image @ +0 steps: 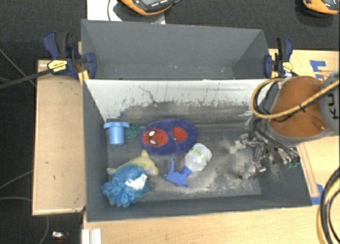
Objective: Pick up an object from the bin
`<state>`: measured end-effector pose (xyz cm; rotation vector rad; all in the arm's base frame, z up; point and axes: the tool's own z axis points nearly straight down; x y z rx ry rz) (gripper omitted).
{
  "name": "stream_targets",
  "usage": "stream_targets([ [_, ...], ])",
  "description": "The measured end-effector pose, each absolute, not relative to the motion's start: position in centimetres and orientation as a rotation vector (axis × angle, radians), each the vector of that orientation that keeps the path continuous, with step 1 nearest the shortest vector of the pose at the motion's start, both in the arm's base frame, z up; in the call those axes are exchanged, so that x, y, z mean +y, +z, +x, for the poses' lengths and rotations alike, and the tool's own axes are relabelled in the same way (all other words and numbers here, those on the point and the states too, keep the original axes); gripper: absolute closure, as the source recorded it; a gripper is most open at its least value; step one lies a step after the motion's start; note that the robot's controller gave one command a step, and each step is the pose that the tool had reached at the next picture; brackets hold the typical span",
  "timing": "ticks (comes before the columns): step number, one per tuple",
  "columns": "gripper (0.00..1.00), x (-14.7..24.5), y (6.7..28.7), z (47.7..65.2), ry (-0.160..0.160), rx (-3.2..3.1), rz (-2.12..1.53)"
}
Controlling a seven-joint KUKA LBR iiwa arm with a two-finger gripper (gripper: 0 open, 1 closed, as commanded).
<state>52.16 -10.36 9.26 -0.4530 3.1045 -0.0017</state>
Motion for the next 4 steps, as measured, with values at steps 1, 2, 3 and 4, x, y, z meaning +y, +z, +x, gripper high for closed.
stream_targets([
  [1,0.00,-5.6,7.5,50.3,-0.001,3.038,-0.778],
  [2,1.00,-15.0,8.2,49.5,-0.008,3.117,-0.291],
  [3,1.00,-14.9,8.2,49.6,-0.008,3.117,-0.295],
  [4,1.00,-15.1,15.6,51.2,-0.006,3.111,-0.369],
])
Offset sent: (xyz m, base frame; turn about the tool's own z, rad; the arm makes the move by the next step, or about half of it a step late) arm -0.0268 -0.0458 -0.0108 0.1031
